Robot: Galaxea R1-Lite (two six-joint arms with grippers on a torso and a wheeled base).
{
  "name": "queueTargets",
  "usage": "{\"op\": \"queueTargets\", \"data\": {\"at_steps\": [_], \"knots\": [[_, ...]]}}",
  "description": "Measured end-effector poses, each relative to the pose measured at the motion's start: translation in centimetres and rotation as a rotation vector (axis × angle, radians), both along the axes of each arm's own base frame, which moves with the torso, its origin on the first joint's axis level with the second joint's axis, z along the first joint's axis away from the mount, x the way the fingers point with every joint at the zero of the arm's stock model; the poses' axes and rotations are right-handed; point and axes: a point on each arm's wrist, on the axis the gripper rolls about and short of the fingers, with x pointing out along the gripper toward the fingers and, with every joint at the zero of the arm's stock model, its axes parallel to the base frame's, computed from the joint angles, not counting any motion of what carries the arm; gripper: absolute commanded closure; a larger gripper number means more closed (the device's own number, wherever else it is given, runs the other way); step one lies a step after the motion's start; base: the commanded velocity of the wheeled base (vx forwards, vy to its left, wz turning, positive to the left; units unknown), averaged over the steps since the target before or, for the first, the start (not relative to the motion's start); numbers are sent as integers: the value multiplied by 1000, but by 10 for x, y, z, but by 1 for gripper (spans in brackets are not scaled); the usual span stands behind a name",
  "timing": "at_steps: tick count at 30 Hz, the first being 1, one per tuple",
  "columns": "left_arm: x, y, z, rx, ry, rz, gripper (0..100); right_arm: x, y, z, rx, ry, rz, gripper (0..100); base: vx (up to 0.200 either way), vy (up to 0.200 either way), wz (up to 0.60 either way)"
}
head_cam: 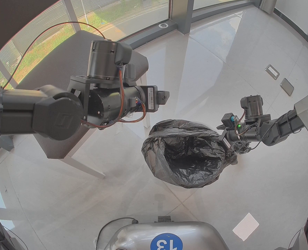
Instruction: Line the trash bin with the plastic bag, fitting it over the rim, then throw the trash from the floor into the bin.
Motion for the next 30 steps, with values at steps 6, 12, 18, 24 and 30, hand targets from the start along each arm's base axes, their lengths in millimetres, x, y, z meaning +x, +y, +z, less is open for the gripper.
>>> {"op": "queueTargets", "data": {"at_steps": [6, 12, 18, 24, 30], "knots": [[0, 0, -1, 1, 4, 1, 0, 1, 0, 1, 2, -7, 0, 100, 0, 0, 0], [0, 1, -2, 3, 7, 2, 0, 3, 1, 6, 7, -23, -1, 100, 0, 0, 0], [-1, 1, -7, 12, 20, 2, 0, 10, 1, 21, 21, -75, -6, 100, 0, 0, 0], [-1, 1, -9, 17, 26, 2, 0, 20, 1, 33, 31, -116, -12, 100, 0, 0, 0], [-2, 2, -11, 22, 33, 2, 0, 33, -3, 35, 36, -139, -26, 100, 0, 0, 0]]}}
